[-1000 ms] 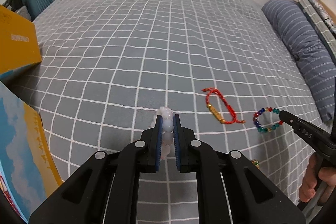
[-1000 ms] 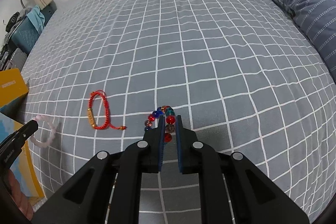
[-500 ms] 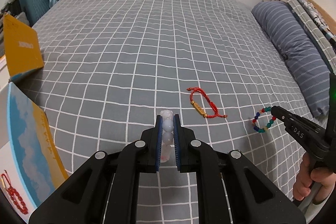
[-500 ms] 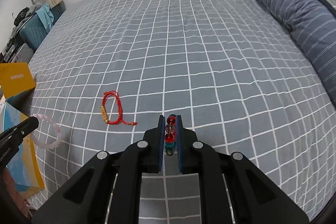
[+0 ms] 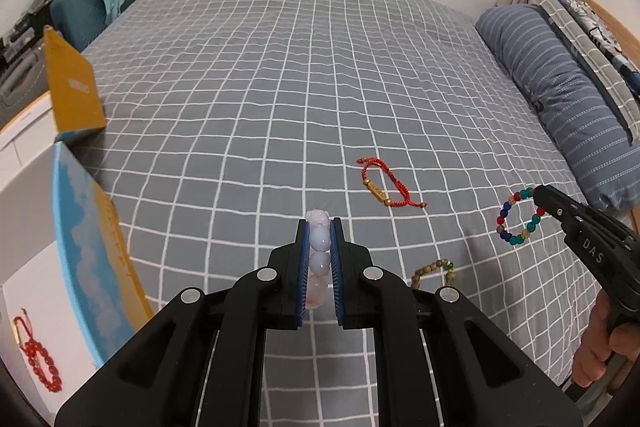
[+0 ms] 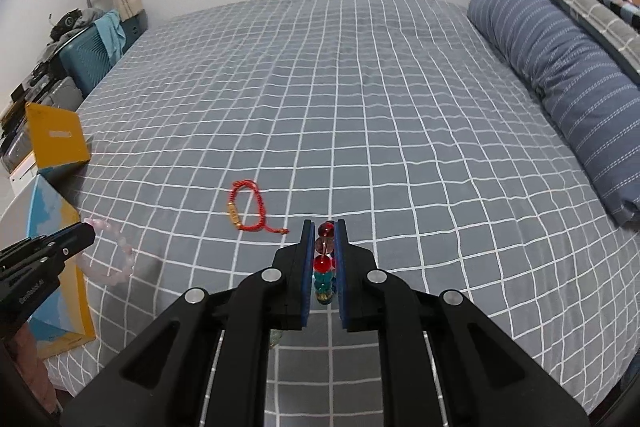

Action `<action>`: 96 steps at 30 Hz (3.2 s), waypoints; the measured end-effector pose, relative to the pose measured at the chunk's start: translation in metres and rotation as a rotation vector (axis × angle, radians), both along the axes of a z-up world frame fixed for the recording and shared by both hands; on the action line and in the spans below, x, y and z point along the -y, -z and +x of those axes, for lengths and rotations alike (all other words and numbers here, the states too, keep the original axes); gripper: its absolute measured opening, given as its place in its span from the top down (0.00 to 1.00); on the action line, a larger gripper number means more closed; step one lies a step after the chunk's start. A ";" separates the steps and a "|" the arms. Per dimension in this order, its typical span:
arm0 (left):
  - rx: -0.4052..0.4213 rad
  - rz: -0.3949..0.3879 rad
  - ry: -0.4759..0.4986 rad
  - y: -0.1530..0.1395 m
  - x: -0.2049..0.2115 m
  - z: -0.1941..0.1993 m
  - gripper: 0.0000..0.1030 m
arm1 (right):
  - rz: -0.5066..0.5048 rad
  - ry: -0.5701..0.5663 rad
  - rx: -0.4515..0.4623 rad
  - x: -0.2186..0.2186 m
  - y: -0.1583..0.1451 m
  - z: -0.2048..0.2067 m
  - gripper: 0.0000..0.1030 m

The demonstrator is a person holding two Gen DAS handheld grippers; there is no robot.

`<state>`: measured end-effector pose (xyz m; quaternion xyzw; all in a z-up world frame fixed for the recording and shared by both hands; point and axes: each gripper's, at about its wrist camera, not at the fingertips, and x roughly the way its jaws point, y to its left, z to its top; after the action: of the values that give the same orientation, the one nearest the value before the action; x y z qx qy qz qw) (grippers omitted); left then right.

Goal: Organize jewelry
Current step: 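Lift both held bracelets and carry them over the white box, then lower both bracelets into the white box and open both tools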

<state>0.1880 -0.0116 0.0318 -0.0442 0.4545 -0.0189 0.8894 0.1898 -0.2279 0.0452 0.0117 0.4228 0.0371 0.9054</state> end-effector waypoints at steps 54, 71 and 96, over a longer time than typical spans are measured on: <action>0.089 0.059 -0.518 -0.070 -0.255 -0.174 0.91 | 0.040 -0.624 0.089 -0.331 -0.062 -0.091 0.91; -0.067 0.019 -0.595 0.010 -0.301 -0.195 0.91 | -0.020 -0.683 -0.049 -0.390 0.013 -0.100 0.91; -0.072 0.032 -0.626 0.011 -0.307 -0.200 0.53 | -0.018 -0.697 -0.076 -0.393 0.021 -0.101 0.56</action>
<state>-0.0115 0.2954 0.0209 -0.1688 0.4503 0.2645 0.8359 0.0888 0.1650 0.0244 -0.1398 0.4350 0.3400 0.8220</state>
